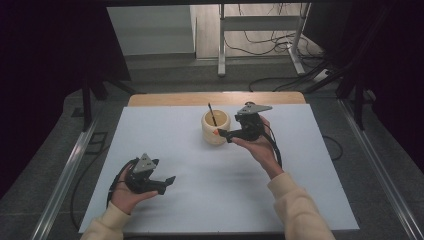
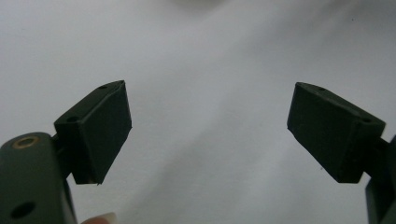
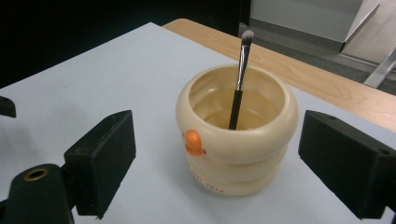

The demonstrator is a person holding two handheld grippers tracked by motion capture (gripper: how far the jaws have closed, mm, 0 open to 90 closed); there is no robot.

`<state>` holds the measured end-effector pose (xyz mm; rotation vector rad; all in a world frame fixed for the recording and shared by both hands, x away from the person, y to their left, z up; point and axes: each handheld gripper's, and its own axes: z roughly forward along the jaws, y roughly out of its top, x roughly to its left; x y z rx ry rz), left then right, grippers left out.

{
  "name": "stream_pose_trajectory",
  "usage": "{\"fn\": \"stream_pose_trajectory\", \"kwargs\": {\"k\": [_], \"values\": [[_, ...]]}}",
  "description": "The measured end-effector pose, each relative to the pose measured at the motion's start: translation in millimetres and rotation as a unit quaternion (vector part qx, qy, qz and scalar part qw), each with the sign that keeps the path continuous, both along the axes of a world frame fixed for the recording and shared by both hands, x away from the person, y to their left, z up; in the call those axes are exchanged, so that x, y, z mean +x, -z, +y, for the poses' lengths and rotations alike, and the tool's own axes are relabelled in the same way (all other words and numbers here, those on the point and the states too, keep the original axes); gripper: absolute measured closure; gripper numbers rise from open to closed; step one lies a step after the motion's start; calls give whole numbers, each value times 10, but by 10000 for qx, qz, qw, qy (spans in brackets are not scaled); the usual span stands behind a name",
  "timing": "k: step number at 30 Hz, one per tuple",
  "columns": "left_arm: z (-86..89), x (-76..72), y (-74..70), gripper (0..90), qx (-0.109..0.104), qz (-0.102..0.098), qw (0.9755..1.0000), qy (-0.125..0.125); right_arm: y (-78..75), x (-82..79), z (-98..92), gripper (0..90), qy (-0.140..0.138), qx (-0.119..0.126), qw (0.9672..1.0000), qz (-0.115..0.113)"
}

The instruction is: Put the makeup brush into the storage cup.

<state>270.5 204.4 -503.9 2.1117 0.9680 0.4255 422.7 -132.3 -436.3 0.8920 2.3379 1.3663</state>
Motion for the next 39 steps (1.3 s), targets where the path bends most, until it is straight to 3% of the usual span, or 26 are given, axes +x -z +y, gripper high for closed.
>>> {"fn": "stream_pose_trajectory", "kwargs": {"k": [13,23,33,39], "values": [[-2,3,3,142,-4,-1,10000,-7,87,-173,-158,115,-150,-64,9999,48],[-1,5,3,142,-5,2,10000,-14,118,-341,-335,118,-107,-95,9999,-8],[-8,1,-4,142,-28,-19,10000,-33,240,-565,-625,121,-30,-331,9994,27],[-16,-5,-14,142,-28,-53,10000,-30,327,-681,-846,123,139,-331,9993,120]]}}
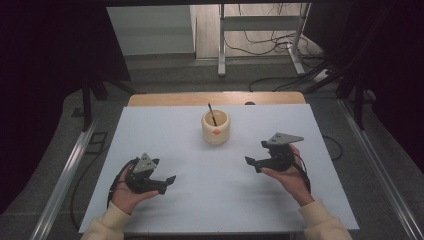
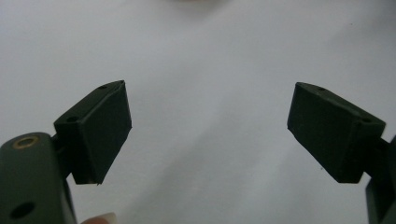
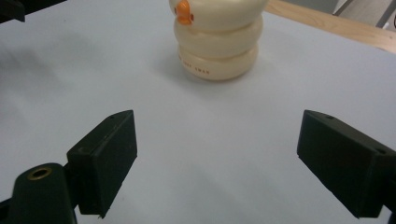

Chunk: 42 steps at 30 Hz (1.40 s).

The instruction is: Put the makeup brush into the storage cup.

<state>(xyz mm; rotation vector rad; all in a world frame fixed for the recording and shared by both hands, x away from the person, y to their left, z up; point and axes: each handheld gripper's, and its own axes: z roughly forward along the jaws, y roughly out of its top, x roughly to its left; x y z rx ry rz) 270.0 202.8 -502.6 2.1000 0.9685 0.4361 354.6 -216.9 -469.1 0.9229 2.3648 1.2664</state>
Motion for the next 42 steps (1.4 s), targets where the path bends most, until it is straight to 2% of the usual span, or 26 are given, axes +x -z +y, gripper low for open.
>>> {"fn": "stream_pose_trajectory", "kwargs": {"k": [2,15,17,21,31,37,42], "values": [[-4,0,2,142,4,1,10000,4,22,-51,-61,125,43,12,10000,4],[2,7,15,141,-23,34,10000,-10,249,-338,-385,132,268,-278,9992,79],[-1,10,18,140,-3,39,10000,0,294,-398,-485,134,354,-262,9989,166],[-10,14,28,139,5,55,10000,-2,339,-448,-575,133,415,-284,9986,188],[-13,17,41,138,3,76,10000,8,362,-448,-564,137,420,-320,9985,153],[-29,13,47,138,11,86,10000,22,329,-447,-581,136,511,-217,9984,66],[-42,16,57,136,32,104,9999,33,325,-452,-568,135,389,-230,9990,33]]}}
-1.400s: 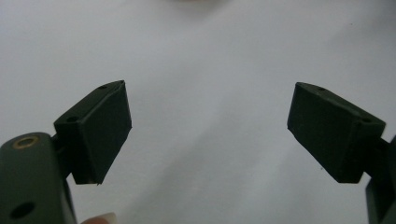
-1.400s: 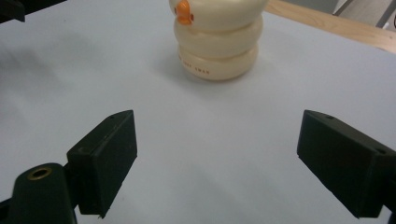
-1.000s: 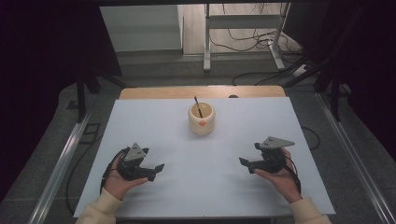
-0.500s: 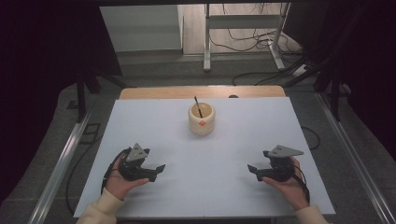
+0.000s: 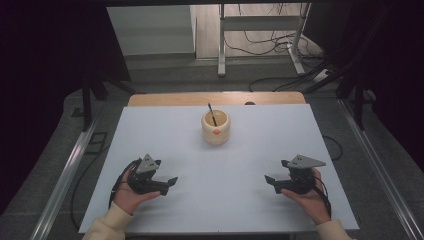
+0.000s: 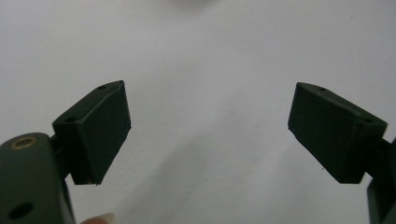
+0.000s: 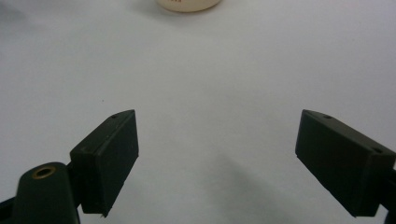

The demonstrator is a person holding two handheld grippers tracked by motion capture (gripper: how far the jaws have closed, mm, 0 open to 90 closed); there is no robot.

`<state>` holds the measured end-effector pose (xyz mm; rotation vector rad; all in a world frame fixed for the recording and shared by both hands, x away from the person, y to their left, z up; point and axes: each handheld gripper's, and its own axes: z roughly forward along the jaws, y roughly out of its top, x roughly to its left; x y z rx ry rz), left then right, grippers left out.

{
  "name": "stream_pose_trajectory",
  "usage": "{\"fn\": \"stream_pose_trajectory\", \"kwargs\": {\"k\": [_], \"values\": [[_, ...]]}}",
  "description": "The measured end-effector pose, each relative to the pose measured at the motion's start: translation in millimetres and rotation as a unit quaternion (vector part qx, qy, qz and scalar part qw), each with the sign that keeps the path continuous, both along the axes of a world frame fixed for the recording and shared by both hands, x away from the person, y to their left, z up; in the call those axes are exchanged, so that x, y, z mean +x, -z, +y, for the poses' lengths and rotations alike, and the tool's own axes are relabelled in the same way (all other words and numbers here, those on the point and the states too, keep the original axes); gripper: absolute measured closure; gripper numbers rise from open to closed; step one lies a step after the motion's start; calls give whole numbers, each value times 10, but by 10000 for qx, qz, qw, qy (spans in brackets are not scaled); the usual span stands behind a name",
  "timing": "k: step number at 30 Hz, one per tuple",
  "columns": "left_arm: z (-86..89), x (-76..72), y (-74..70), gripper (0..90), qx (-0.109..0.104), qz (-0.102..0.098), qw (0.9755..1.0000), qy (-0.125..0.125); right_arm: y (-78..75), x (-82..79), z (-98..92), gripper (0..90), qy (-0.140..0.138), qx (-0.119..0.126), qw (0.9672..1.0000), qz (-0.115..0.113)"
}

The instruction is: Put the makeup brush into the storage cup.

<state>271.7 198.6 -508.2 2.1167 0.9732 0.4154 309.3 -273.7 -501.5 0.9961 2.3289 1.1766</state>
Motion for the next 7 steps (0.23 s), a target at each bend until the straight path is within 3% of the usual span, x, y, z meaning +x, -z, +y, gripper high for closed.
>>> {"fn": "stream_pose_trajectory", "kwargs": {"k": [7], "values": [[7,4,0,136,-1,-2,10000,-11,-13,5,-22,133,4,30,10000,-3]]}}
